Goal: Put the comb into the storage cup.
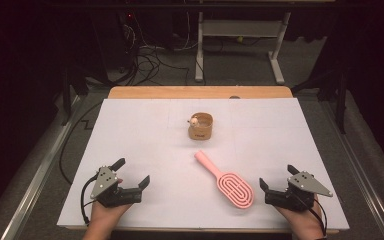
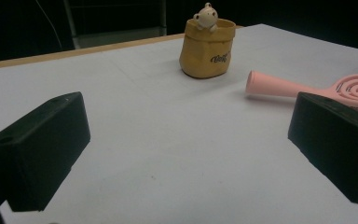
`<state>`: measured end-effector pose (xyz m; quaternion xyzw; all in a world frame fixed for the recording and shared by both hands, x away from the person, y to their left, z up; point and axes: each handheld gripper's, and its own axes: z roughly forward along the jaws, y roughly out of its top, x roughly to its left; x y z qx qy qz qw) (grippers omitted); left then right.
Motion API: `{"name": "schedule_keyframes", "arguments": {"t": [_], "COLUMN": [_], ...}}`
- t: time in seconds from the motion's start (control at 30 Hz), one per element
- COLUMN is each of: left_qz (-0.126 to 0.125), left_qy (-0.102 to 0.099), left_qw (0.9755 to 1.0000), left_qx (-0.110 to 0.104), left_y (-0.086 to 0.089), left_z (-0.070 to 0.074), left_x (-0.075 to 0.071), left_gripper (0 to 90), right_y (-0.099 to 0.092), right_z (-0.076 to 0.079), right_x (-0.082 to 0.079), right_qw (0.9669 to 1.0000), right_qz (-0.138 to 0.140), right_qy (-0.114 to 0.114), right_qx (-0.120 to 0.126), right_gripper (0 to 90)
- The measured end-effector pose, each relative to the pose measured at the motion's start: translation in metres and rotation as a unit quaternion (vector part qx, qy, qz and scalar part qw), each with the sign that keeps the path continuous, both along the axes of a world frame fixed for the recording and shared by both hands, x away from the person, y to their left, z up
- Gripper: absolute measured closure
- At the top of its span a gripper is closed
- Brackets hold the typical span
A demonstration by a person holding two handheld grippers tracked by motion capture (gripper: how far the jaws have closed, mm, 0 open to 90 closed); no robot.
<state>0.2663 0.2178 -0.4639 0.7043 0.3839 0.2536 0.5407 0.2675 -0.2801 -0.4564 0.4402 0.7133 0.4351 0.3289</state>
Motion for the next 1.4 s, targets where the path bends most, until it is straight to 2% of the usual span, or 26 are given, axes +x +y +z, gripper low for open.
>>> {"name": "schedule_keyframes", "arguments": {"t": [0.7,0.97,1.17,1.4], "left_qz": [-0.003,-0.004,-0.005,-0.007], "left_qy": [-0.001,-0.001,-0.002,-0.001], "left_qw": [1.0000,1.0000,1.0000,1.0000], "left_qx": [0.001,0.002,0.001,0.003], "left_y": [-0.001,-0.001,-0.001,-0.002], "left_z": [0.000,0.001,0.000,0.000], "left_x": [0.000,0.000,0.000,0.001], "left_gripper": [0.0,0.0,0.0,0.0], "right_y": [0.002,0.002,0.002,0.001], "right_z": [-0.003,-0.006,-0.009,-0.013], "right_x": [0.004,0.005,0.007,0.008], "right_qw": [0.9978,0.9954,0.9920,0.9885], "right_qz": [0.004,0.011,0.018,0.028], "right_qy": [0.061,0.087,0.116,0.140], "right_qx": [-0.026,-0.037,-0.045,-0.049], "right_gripper": [0.9,1.6,1.6,0.5]}}
